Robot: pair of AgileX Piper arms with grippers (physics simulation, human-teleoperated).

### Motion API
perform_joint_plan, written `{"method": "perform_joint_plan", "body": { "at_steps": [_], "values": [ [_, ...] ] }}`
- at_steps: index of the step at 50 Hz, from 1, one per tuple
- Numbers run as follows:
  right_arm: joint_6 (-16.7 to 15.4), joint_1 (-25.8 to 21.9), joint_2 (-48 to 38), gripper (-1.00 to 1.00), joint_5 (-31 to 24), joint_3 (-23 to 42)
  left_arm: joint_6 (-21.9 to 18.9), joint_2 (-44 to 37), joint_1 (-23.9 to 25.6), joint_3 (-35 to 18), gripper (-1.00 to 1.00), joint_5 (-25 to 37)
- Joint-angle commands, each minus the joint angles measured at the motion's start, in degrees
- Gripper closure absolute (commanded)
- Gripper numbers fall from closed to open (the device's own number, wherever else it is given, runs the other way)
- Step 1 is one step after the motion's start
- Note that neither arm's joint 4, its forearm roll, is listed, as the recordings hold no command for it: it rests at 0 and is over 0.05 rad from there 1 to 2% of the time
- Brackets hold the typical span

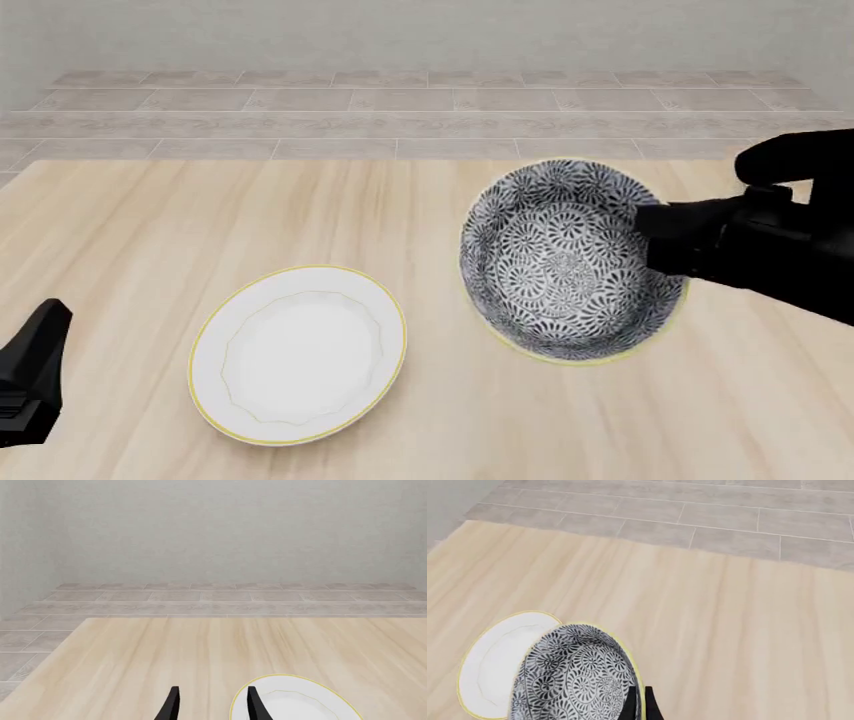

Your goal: Put the bowl on the plate.

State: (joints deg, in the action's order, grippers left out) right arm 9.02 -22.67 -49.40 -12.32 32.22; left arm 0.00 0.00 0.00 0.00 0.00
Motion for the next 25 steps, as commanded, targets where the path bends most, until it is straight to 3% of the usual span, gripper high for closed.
{"method": "perform_joint_plan", "body": {
  "at_steps": [1, 25],
  "values": [
    [0.86, -1.07, -1.38, 1.0, -0.29, 4.43, 0.0, 0.0, 0.0, 0.0, -1.0, 0.0],
    [4.0, -7.71, -11.93, 1.0, 6.83, 8.34, 0.0, 0.0, 0.0, 0.0, -1.0, 0.0]
  ]
}}
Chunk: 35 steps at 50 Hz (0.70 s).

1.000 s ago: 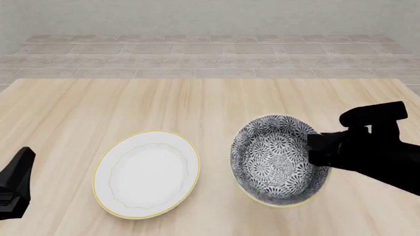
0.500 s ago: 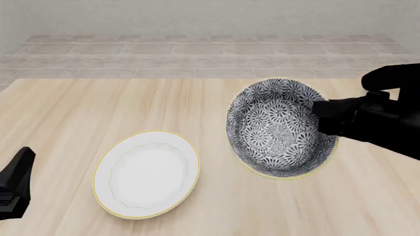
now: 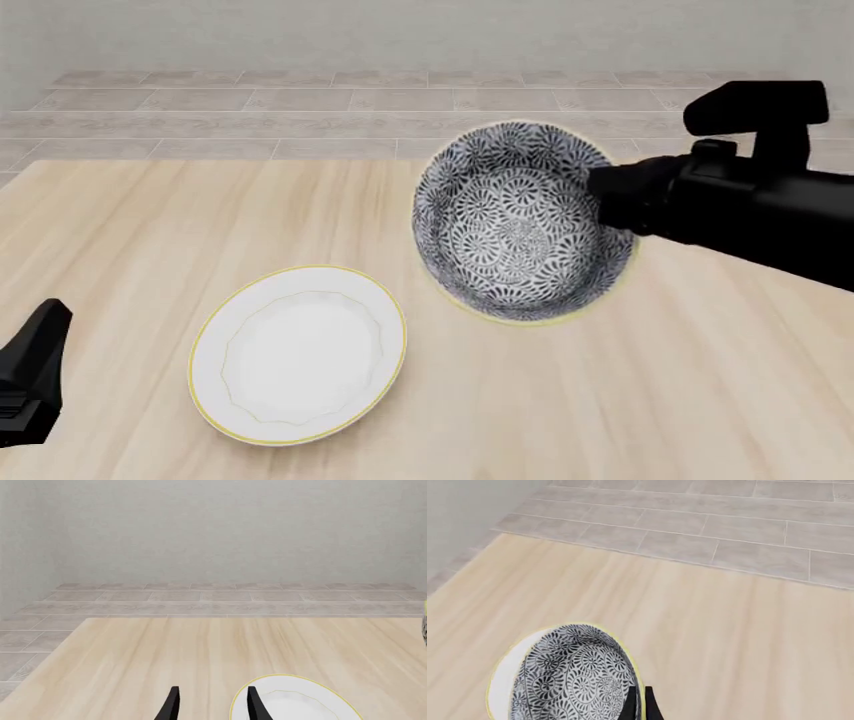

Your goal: Put the bowl on the plate.

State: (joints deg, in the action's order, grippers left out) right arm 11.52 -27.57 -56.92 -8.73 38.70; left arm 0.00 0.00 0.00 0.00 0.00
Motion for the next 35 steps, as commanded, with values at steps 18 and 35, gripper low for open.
{"method": "perform_joint_plan", "body": {
  "at_steps": [18, 35],
  "values": [
    [3.3, -7.35, -11.22, 1.0, 6.45, 4.94, 0.0, 0.0, 0.0, 0.0, -1.0, 0.0],
    [4.4, -10.75, -16.01, 1.0, 8.1, 7.94, 0.0, 0.0, 0.0, 0.0, -1.0, 0.0]
  ]
}}
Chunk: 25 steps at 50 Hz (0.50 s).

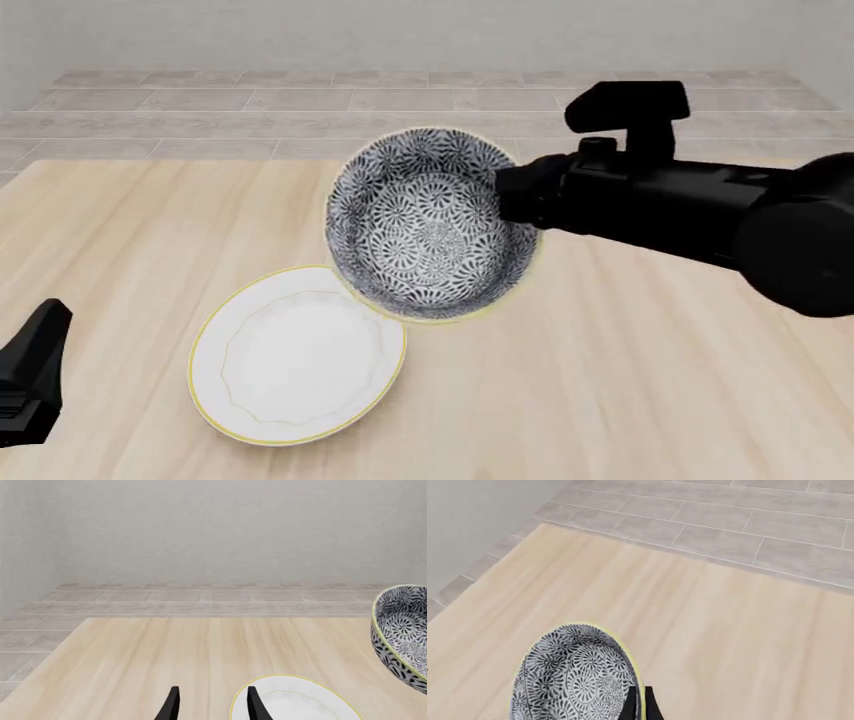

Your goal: Put the bowl on the plate.

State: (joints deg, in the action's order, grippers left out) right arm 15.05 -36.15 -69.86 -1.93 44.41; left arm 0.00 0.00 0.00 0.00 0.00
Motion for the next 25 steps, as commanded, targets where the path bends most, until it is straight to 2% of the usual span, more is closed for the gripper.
{"method": "perform_joint_plan", "body": {
  "at_steps": [1, 25],
  "values": [
    [0.97, -2.29, -3.43, 1.0, 1.4, 2.41, 0.0, 0.0, 0.0, 0.0, -1.0, 0.0],
    [4.28, -5.9, -10.63, 1.0, 4.98, 5.41, 0.0, 0.0, 0.0, 0.0, -1.0, 0.0]
  ]
}}
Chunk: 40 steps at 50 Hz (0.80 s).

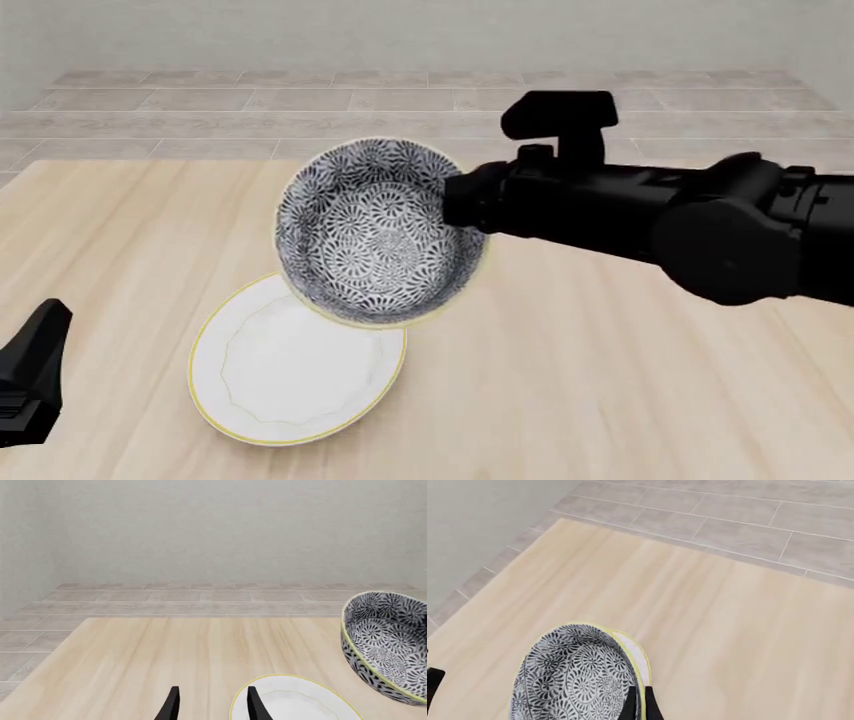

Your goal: Put the bowl on the plate.

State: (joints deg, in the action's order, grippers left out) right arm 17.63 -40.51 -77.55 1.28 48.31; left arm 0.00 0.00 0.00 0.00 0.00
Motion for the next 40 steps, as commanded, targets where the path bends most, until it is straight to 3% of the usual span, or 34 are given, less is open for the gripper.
{"method": "perform_joint_plan", "body": {
  "at_steps": [1, 40],
  "values": [
    [1.71, -1.55, -2.94, 1.0, 1.77, 1.52, 0.0, 0.0, 0.0, 0.0, -1.0, 0.0],
    [4.81, -5.34, -10.83, 1.0, 6.52, 3.33, 0.0, 0.0, 0.0, 0.0, -1.0, 0.0]
  ]
}}
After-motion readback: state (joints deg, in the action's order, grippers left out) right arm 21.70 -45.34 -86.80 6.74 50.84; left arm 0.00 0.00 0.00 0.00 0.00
